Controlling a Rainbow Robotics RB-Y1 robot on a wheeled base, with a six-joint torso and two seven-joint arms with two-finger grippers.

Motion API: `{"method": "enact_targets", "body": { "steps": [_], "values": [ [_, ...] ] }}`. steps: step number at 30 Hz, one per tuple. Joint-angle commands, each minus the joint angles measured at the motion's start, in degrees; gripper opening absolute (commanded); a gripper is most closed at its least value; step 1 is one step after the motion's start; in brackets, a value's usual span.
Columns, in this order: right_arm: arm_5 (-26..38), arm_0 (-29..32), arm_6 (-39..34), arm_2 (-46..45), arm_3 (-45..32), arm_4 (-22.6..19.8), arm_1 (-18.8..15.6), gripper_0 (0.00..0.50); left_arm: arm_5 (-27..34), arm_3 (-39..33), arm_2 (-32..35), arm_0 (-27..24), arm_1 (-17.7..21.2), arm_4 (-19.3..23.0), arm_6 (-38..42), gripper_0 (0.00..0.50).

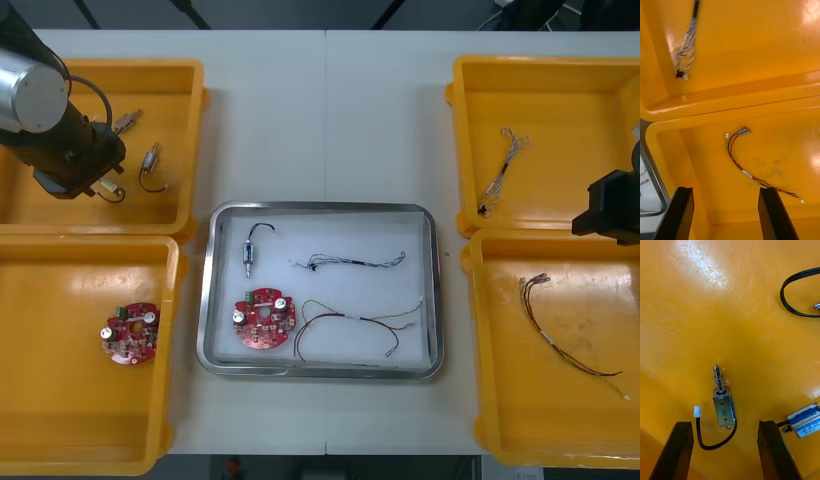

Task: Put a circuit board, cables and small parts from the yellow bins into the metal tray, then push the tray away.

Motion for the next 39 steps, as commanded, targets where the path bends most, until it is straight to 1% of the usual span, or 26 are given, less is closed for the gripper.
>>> {"method": "enact_targets", "body": {
  "steps": [1, 4, 9, 12, 14, 16, 18, 22, 23, 24, 25, 26, 27, 28, 29, 39],
  "values": [
    [0.34, 2.45, -2.32, -2.82, -1.66, 1.92, -2.53, 0.500, -2.31, 0.29, -3.36, -2.25, -0.32, -0.61, 0.72, 0.500],
    [-0.18, 3.85, -1.62, -3.96, -1.66, 1.92, -2.70, 0.500, -3.72, 1.17, -4.94, -2.25, -0.32, -0.61, 0.63, 0.500],
    [-1.24, 5.17, -0.21, -4.49, -1.66, -0.72, -4.02, 0.500, -6.35, 2.84, -7.75, -2.25, -0.41, -0.52, 0.36, 0.500],
    [-1.24, 5.35, 0.84, -4.58, -1.84, -2.39, -4.81, 0.500, -6.62, 3.19, -7.93, -2.25, -0.41, -0.52, 0.19, 0.500],
    [-1.24, 5.61, 1.63, -4.58, -2.36, -2.56, -5.16, 0.500, -6.79, 3.28, -7.93, -2.25, -0.41, -0.26, 0.19, 0.500],
    [-1.15, 6.23, 4.80, -4.58, -3.33, -2.12, -5.60, 0.500, -6.88, 3.28, -7.93, -2.25, -0.41, -0.35, 0.10, 0.500],
    [-1.15, 6.93, 6.38, -4.93, -3.77, -2.04, -5.87, 0.500, -6.88, 3.28, -7.93, -2.33, -0.41, -0.26, 0.10, 0.500],
    [-1.24, 9.13, 9.37, -6.69, -5.00, -2.12, -5.78, 0.500, -7.50, 3.63, -7.93, -2.25, -0.41, -0.35, -0.25, 0.500],
    [-1.59, 10.27, 9.89, -7.48, -5.62, -2.21, -5.78, 0.500, -8.02, 3.98, -7.93, -2.25, -0.41, -0.35, -0.43, 0.439],
    [-1.77, 10.88, 9.98, -7.92, -5.97, -2.30, -5.87, 0.500, -8.20, 4.16, -7.93, -2.25, -0.41, -0.35, -0.51, 0.365],
    [-2.38, 11.85, 10.16, -8.44, -6.67, -2.39, -5.78, 0.500, -8.38, 4.42, -7.93, -2.33, -0.41, -0.35, -0.69, 0.204],
    [-2.91, 12.91, 10.24, -8.88, -7.37, -2.39, -5.87, 0.500, -8.55, 4.60, -7.93, -2.25, -0.41, -0.35, -0.87, 0.067],
    [-3.26, 13.43, 10.33, -9.15, -7.99, -2.30, -5.78, 0.500, -8.55, 4.68, -7.93, -2.25, -0.41, -0.44, -1.13, 0.020],
    [-3.26, 13.61, 10.33, -9.15, -8.16, -2.39, -5.78, 0.500, -8.55, 4.68, -7.93, -2.25, -0.41, -0.44, -1.13, 0.002],
    [-3.17, 13.61, 10.33, -9.24, -8.52, -2.48, -5.78, 0.500, -8.55, 4.68, -8.02, -2.25, -0.41, -0.70, -1.48, 0.000],
    [-2.73, 13.61, 10.33, -9.24, -8.69, -3.44, -5.16, 0.500, -8.55, 4.60, -8.02, -2.25, -0.41, -1.32, -2.98, 0.000]
  ]
}}
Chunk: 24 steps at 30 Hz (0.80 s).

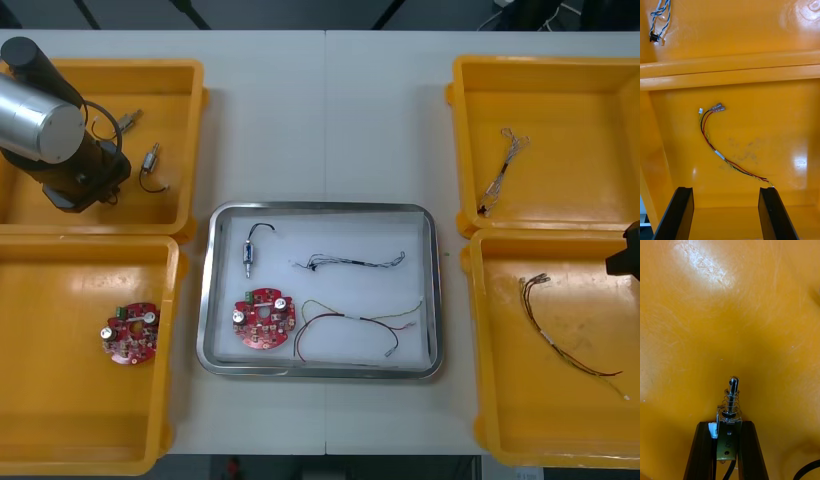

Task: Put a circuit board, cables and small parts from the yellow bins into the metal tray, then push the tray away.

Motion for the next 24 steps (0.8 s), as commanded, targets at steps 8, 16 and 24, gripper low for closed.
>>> {"method": "enact_targets", "body": {
  "steps": [8, 16, 24],
  "values": [
    [0.13, 0.40, 0.78, -1.60, -1.43, -0.54, -1.70, 0.500, 0.71, 0.12, 0.59, -3.66, 0.52, -0.82, -4.86, 0.000],
    [0.13, 0.40, 0.78, -1.60, -1.43, -0.54, -1.70, 0.500, 10.20, -1.11, 7.97, -5.85, 2.28, 0.59, -14.70, 0.000],
    [0.13, 0.40, 0.78, -1.60, -1.43, -0.54, -1.70, 0.500, 18.02, -5.68, 15.18, -6.12, 4.65, 0.67, -23.49, 0.000]
  ]
}}
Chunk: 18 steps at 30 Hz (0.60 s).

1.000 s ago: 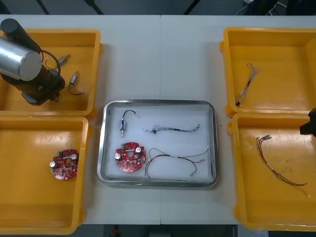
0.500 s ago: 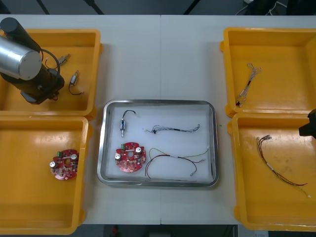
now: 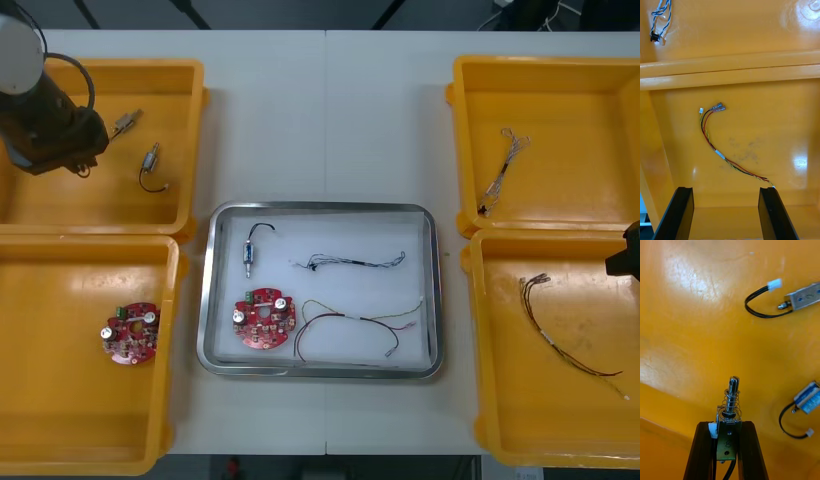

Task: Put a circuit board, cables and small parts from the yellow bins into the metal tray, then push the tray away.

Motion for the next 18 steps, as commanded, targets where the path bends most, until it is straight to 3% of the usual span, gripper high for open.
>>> {"method": "enact_targets", "body": {
  "steps": [1, 10, 18],
  "values": [
    [0.10, 0.39, 0.78, -1.56, -1.39, -0.45, -1.70, 0.500, 4.50, -5.06, 4.81, -2.80, 4.49, 0.49, 0.25, 0.000],
    [0.10, 0.39, 0.78, -1.56, -1.39, -0.45, -1.70, 0.500, 14.16, -12.36, 9.47, -2.89, 6.52, 2.69, -1.25, 0.000],
    [0.10, 0.39, 0.78, -1.56, -1.39, -0.45, -1.70, 0.500, 21.11, -19.65, 10.43, -2.80, 5.99, 5.24, 0.42, 0.000]
  ]
}}
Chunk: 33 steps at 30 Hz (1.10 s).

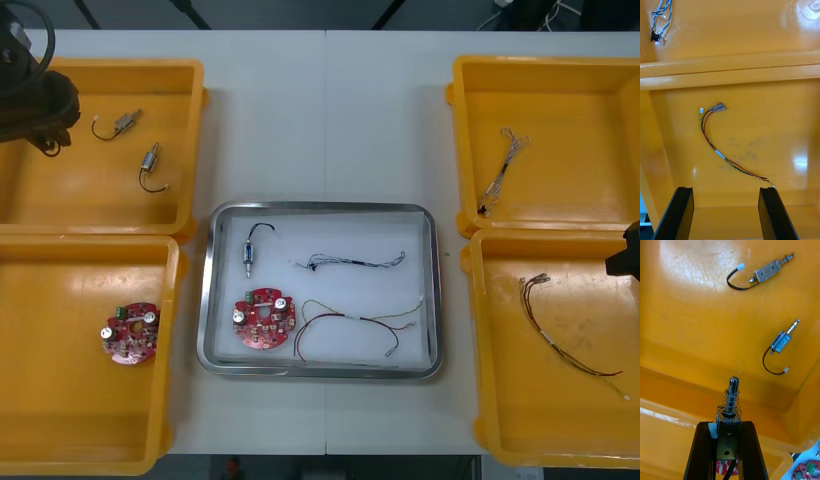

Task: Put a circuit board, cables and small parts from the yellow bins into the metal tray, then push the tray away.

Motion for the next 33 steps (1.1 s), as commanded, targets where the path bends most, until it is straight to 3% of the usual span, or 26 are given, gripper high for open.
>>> {"method": "enact_targets", "body": {
  "steps": [1, 6, 22, 29, 33],
  "values": [
    [0.09, 0.39, 0.78, -1.55, -1.36, -0.45, -1.70, 0.500, 2.90, -5.25, 1.69, -2.86, 2.16, 1.91, 2.08, 0.000],
    [0.09, 0.39, 0.78, -1.55, -1.36, -0.45, -1.70, 0.500, 3.52, -8.67, 1.69, -2.77, -0.48, 2.26, 9.47, 0.000],
    [0.09, 0.39, 0.78, -1.55, -1.36, -0.45, -1.70, 0.500, 7.96, -16.76, 1.60, -2.60, -14.37, -4.68, 27.31, 0.000],
    [0.09, 0.39, 0.78, -1.55, -1.36, -0.45, -1.70, 0.500, 7.96, -24.23, 1.60, 3.29, -22.28, -13.56, 31.26, 0.000],
    [0.09, 0.39, 0.78, -1.55, -1.36, -0.45, -1.70, 0.500, 7.96, -28.27, 1.43, 7.25, -25.18, -16.54, 31.62, 0.000]
  ]
}}
